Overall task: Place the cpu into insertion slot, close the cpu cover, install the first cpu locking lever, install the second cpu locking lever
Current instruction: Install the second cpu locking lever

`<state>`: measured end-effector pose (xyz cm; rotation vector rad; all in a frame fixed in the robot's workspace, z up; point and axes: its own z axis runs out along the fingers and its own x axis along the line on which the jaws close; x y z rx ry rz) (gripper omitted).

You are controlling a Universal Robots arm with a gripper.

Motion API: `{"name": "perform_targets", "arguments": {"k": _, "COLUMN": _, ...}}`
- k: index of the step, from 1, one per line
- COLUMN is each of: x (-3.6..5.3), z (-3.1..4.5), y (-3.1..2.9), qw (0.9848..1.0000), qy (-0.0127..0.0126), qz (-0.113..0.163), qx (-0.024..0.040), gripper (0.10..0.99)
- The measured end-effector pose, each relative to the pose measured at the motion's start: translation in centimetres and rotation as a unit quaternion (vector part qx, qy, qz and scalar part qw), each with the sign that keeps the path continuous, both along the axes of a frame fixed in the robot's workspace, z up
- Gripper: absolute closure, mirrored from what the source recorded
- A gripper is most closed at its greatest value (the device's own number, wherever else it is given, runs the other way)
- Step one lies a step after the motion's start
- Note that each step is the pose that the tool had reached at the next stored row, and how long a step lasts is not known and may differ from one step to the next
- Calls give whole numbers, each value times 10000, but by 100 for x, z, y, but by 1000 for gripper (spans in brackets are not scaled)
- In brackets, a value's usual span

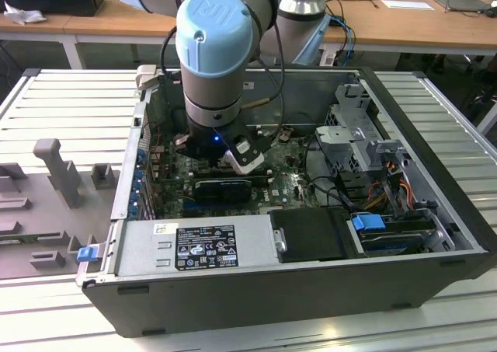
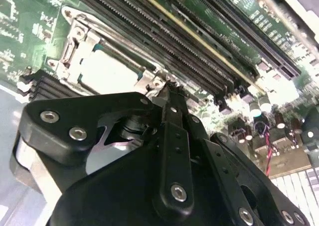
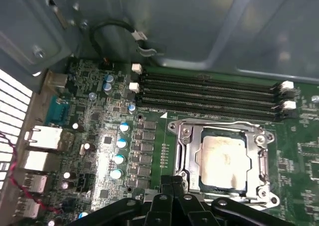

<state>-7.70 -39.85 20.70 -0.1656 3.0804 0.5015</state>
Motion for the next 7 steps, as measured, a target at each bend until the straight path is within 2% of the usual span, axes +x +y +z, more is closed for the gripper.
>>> {"name": "perform_targets", "arguments": {"k": 5, "x": 0, "z": 90, "y": 0, "qw": 10000, "qy": 0, "qz": 0, "qx": 0, "gripper": 980}}
{"name": "perform_targets", "arguments": {"k": 7, "x": 0, "z": 104, "y": 0, "qw": 10000, "qy": 0, "qz": 0, "qx": 1, "gripper": 980}}
